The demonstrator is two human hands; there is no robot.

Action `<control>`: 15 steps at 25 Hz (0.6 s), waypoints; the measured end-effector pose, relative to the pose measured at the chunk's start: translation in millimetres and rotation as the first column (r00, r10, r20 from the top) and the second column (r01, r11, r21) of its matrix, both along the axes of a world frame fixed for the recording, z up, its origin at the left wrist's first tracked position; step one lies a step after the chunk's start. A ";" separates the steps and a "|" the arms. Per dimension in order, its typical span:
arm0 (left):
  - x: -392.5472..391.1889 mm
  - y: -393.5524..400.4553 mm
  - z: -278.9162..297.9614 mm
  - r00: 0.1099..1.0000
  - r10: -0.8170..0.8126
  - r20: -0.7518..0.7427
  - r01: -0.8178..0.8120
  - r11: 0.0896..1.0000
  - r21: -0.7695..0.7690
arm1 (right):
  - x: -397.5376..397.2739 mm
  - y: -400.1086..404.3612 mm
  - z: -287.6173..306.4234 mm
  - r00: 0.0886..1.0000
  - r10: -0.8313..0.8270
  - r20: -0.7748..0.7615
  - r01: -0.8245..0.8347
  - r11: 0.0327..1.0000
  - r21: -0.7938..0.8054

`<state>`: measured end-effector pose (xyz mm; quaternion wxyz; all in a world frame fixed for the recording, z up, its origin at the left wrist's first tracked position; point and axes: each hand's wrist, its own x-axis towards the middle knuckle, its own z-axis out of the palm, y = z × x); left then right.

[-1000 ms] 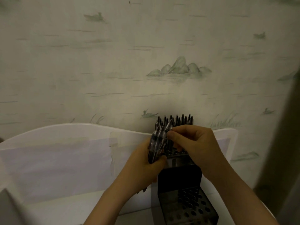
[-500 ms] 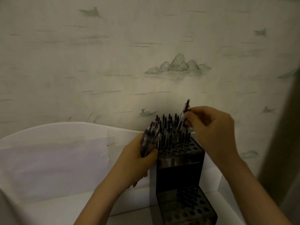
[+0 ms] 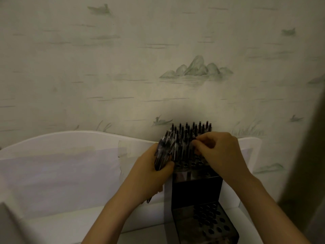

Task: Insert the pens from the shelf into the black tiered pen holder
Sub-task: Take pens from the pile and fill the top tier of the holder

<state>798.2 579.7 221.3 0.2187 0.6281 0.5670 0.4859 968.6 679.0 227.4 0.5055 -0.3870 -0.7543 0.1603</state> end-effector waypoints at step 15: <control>20.6 6.7 -7.7 0.997 -0.074 -0.030 0.074 0.997 0.007 | 1.7 -41.3 -8.7 0.876 0.317 -0.363 -0.418 0.874 -0.246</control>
